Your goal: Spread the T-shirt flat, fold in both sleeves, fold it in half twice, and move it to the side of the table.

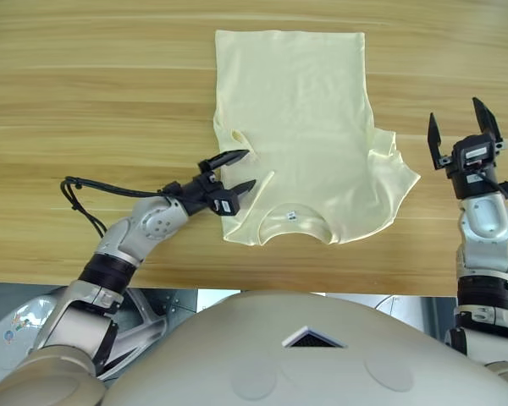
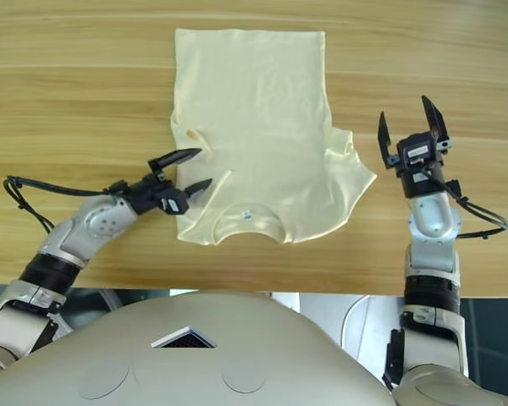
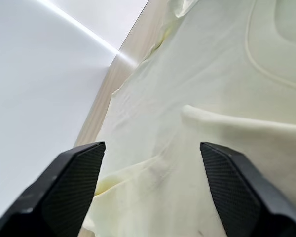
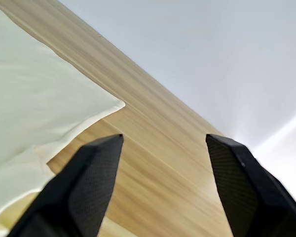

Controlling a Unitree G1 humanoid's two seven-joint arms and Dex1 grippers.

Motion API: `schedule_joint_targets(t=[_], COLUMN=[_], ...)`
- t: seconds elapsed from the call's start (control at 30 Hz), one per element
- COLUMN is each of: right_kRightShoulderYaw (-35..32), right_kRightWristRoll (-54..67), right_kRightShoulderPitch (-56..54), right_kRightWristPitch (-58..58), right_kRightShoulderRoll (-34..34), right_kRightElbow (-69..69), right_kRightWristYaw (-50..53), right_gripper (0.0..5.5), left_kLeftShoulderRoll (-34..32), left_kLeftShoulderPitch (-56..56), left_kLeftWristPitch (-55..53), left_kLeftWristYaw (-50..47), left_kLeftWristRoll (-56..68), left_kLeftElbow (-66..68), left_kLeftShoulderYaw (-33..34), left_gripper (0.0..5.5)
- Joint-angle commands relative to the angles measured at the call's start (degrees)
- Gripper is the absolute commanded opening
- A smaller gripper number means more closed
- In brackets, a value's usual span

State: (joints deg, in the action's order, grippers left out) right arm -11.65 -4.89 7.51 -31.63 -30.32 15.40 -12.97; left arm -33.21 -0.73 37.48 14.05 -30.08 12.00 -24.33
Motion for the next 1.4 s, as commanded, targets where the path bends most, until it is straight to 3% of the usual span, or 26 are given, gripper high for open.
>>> schedule_joint_targets(t=[0.03,0.17,0.33,0.43,0.5,0.63,0.8,1.1,1.4], right_kRightShoulderYaw=[-1.4,-4.4,-3.6,-3.6,-3.6,-6.5,-7.2,-5.6,-4.9], right_kRightWristRoll=[-1.7,-1.0,-4.0,-19.5,-27.6,-27.2,-25.1,-25.3,-25.3], right_kRightShoulderPitch=[2.8,5.5,5.9,11.9,21.0,37.3,38.6,38.5,37.7], right_kRightWristPitch=[-0.6,1.1,2.2,1.5,0.2,-0.4,0.1,0.0,0.7], right_kRightShoulderRoll=[-3.1,-5.4,-6.5,-11.4,-14.6,-13.4,-11.9,-9.9,-8.9], right_kRightElbow=[-4.6,-9.4,-11.1,-12.4,-14.1,-21.9,-23.9,-24.1,-25.1], right_kRightWristYaw=[-0.7,-1.2,-1.5,1.7,1.2,-1.4,-0.8,-0.1,-0.1], right_gripper=[3.09,3.09,3.09,3.09,3.09,3.09,3.09,3.09,3.09], left_kLeftShoulderRoll=[-4.6,-7.3,-9.3,-9.2,-8.2,-6.0,-2.4,-1.0,-0.2], left_kLeftShoulderPitch=[-6.0,-10.5,-14.0,-14.2,-13.4,-10.1,-4.1,1.7,3.2], left_kLeftWristPitch=[-2.4,-3.5,-4.3,-3.2,-2.6,-2.3,-10.5,-15.8,-14.7], left_kLeftWristYaw=[3.8,4.4,3.8,0.4,-2.2,-5.8,-11.1,-12.4,-11.1], left_kLeftWristRoll=[-1.9,0.7,1.1,1.6,2.5,4.8,3.0,-4.7,-4.6], left_kLeftElbow=[1.0,-1.8,-5.2,-8.9,-11.4,-14.2,-10.8,0.3,1.4], left_kLeftShoulderYaw=[-0.9,0.8,2.6,6.4,9.7,15.1,21.5,16.6,13.5], left_gripper=[4.16,4.57,5.03,5.38,5.38,5.38,5.38,5.38,5.38])
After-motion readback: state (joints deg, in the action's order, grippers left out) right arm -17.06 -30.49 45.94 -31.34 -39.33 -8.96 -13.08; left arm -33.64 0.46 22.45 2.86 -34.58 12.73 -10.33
